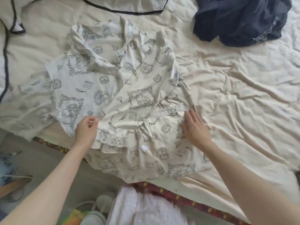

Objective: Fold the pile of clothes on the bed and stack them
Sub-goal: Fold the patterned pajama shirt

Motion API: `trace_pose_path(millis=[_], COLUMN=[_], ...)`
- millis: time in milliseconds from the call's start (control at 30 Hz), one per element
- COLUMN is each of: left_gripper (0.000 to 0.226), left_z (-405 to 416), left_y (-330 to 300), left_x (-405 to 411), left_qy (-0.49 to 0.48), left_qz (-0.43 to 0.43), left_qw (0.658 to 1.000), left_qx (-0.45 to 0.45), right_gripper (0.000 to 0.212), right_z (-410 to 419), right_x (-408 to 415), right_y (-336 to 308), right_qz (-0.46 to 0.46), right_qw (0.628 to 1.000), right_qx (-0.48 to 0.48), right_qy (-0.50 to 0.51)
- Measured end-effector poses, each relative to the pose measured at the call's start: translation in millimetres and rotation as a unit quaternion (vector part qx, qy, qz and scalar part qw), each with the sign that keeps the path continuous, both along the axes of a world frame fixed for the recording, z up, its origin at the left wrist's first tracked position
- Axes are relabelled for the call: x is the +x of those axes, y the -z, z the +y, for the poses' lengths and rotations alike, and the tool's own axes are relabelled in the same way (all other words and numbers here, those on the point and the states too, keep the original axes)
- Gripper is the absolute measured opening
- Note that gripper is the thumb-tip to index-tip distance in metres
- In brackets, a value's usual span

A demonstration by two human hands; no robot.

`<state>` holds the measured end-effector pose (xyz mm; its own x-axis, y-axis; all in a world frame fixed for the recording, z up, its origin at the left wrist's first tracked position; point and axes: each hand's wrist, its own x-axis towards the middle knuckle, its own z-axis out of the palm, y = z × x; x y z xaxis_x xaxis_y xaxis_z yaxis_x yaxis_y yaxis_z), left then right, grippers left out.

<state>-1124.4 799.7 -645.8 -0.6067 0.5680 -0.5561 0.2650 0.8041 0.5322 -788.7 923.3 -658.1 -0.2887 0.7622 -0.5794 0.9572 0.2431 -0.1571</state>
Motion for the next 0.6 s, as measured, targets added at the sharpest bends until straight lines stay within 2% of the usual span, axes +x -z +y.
trace_pose_path(millis=[133, 267, 367, 467, 600], left_gripper=[0.024, 0.022, 0.023, 0.029, 0.027], left_z=[-8.9, -0.2, 22.3, 61.7, 134.1], left_y=[-2.4, -3.8, -11.6, -17.9, -17.1], left_x=[-22.6, -32.9, -25.4, -11.5, 14.5], left_qy=[0.063, 0.086, 0.097, 0.125, 0.184], left_qz=[-0.006, 0.037, 0.092, 0.12, 0.083], left_qw=[0.996, 0.989, 0.985, 0.985, 0.974], left_qx=[-0.06, -0.118, -0.107, -0.02, 0.101], right_gripper=[0.046, 0.035, 0.03, 0.029, 0.03], right_z=[6.1, 16.4, 31.6, 58.9, 98.4], right_x=[-14.6, -39.2, -64.0, -90.0, -110.9], right_y=[-5.4, -15.9, -22.0, -27.3, -23.5], right_qz=[-0.012, 0.021, 0.104, 0.227, 0.298], right_qw=[0.992, 0.982, 0.966, 0.903, 0.816], right_qx=[-0.026, 0.069, 0.075, -0.01, -0.083], right_qy=[0.123, 0.177, 0.226, 0.364, 0.489])
